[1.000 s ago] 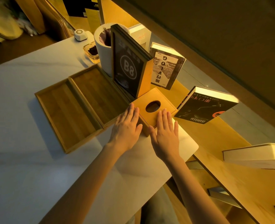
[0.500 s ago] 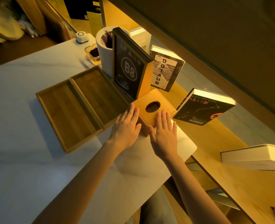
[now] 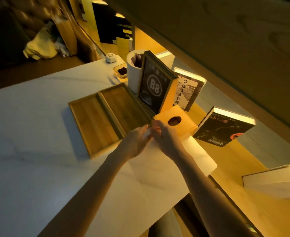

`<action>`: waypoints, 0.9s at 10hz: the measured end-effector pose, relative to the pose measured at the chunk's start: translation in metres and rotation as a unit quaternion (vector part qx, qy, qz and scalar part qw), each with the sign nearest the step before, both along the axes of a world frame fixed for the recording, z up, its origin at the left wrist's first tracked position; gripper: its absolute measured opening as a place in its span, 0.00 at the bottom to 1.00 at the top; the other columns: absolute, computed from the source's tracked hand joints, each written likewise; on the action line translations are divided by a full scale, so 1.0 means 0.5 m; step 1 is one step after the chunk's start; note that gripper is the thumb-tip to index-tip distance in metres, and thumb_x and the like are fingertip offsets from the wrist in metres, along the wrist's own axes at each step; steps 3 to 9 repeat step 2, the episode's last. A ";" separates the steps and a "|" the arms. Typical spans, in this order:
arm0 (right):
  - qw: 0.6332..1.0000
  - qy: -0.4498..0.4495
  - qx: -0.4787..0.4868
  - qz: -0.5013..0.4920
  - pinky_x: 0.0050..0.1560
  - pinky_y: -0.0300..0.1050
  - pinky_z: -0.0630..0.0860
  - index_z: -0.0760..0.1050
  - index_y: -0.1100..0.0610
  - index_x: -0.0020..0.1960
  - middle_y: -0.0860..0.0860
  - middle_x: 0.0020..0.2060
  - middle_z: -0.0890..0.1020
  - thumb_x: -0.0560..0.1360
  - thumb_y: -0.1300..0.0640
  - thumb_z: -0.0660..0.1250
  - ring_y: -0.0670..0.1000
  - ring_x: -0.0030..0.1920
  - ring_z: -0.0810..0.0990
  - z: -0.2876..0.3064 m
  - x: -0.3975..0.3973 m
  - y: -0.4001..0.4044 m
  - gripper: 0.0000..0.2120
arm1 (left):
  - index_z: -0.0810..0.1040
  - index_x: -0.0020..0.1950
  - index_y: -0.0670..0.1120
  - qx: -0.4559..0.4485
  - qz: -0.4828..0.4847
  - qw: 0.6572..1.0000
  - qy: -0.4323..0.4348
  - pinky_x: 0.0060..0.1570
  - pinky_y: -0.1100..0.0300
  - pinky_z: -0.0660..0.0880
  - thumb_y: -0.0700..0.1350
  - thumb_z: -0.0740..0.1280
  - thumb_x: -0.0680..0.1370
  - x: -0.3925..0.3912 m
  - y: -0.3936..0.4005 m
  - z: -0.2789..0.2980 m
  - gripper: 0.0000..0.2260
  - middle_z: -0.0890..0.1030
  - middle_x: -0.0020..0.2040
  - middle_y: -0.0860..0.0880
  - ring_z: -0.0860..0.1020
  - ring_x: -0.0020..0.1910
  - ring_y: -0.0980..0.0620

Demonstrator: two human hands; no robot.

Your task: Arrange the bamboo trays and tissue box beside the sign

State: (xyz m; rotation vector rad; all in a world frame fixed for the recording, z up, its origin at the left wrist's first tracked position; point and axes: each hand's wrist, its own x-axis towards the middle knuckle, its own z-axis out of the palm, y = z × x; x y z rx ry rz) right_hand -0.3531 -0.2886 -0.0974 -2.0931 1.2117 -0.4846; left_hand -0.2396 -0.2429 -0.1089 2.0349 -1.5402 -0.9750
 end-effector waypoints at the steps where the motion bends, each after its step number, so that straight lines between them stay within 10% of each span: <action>1: 0.995 -0.090 0.012 0.036 0.48 0.36 0.71 0.74 0.58 0.59 0.55 0.54 0.81 0.77 0.58 0.60 0.50 0.53 0.78 0.035 0.055 0.021 0.12 | 0.66 0.67 0.40 -0.061 0.045 0.997 -0.004 0.62 0.55 0.67 0.53 0.58 0.77 0.074 0.041 0.066 0.23 0.73 0.65 0.38 0.72 0.64 0.44; 9: 0.980 -0.175 0.051 0.076 0.48 0.34 0.72 0.75 0.58 0.59 0.54 0.53 0.81 0.77 0.57 0.61 0.50 0.53 0.79 0.099 0.105 0.041 0.12 | 0.73 0.60 0.40 -0.130 0.098 0.986 -0.022 0.56 0.55 0.69 0.50 0.59 0.77 0.153 0.095 0.136 0.18 0.78 0.59 0.37 0.75 0.59 0.43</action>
